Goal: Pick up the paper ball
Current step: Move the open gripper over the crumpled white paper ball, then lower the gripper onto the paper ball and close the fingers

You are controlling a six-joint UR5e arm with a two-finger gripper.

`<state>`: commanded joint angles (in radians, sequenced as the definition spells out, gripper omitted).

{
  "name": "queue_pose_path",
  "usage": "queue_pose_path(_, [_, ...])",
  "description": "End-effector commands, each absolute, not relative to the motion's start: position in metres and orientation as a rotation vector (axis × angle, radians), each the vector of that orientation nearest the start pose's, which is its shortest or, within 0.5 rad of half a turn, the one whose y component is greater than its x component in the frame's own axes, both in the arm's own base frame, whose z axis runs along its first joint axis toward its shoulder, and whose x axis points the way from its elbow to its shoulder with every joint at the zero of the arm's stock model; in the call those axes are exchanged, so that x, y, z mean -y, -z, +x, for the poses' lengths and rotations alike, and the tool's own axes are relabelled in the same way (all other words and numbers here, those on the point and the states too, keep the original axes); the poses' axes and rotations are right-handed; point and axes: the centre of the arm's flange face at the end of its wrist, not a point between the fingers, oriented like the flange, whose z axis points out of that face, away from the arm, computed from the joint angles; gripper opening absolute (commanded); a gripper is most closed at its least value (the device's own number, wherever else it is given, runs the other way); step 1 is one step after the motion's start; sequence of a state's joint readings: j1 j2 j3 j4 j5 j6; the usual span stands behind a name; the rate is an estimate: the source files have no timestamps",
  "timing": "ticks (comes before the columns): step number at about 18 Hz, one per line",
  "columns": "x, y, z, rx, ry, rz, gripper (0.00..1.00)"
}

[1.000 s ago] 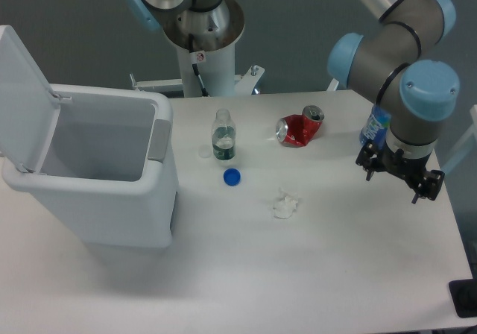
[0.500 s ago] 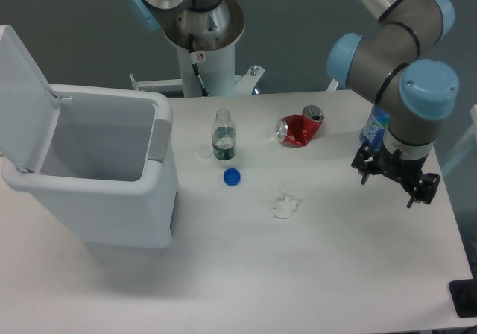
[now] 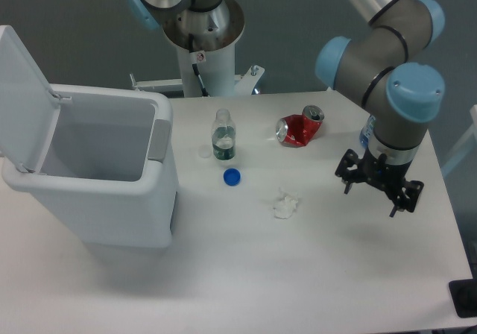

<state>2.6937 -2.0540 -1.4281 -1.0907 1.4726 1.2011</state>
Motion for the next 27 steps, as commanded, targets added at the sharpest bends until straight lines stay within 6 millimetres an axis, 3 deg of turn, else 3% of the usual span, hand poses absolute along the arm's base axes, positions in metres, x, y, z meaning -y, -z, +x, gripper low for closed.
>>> queue_pose_path(5, [-0.441,-0.281,-0.513,-0.178,-0.129,-2.983,1.00])
queue_pose_path(9, [-0.430,-0.278,-0.489,-0.199,-0.088,-2.995,1.00])
queue_pose_path(14, [-0.436,-0.264,-0.466,-0.433,-0.051,-2.992,1.00])
queue_pose_path(18, [-0.436,-0.249,-0.457,-0.527,-0.012,-2.989,1.00])
queue_pose_path(27, [-0.426,-0.207,-0.449,-0.518,0.073,-3.059,1.00])
